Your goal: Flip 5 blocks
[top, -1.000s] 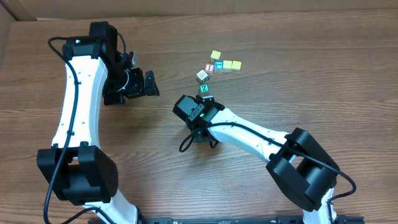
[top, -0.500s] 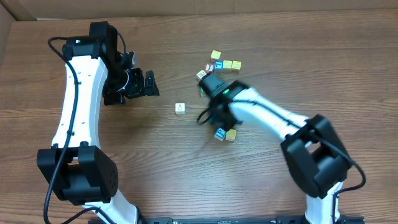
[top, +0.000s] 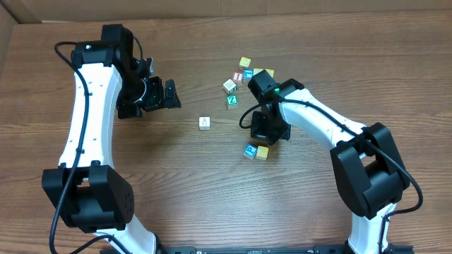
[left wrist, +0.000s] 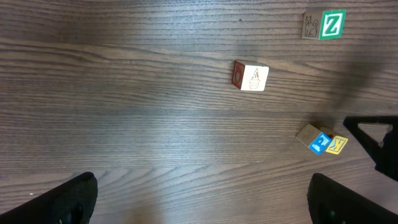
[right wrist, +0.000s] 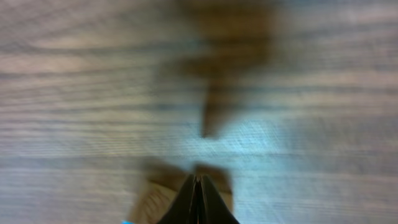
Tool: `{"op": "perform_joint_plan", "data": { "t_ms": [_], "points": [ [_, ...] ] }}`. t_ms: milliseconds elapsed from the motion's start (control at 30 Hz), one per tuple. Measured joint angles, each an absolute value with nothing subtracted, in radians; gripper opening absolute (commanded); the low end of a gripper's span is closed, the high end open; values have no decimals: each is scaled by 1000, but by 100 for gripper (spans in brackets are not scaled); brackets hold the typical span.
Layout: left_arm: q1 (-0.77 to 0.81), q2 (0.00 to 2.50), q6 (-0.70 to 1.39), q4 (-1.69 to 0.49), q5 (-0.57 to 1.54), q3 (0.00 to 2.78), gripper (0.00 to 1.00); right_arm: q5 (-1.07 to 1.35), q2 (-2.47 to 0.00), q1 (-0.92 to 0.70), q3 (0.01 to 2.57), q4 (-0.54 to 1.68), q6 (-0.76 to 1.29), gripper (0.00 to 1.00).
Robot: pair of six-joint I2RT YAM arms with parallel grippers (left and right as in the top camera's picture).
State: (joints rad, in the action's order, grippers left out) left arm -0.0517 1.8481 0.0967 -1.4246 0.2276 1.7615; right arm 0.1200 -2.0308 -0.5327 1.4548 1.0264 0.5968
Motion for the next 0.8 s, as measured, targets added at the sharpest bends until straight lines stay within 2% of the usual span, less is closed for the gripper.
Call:
{"op": "perform_joint_plan", "data": {
  "t_ms": [800],
  "points": [
    [-52, 1848, 97, -1425, 228, 1761, 100, 151, -2031, -533, 1455, 1086, 598, 4]
  ]
}}
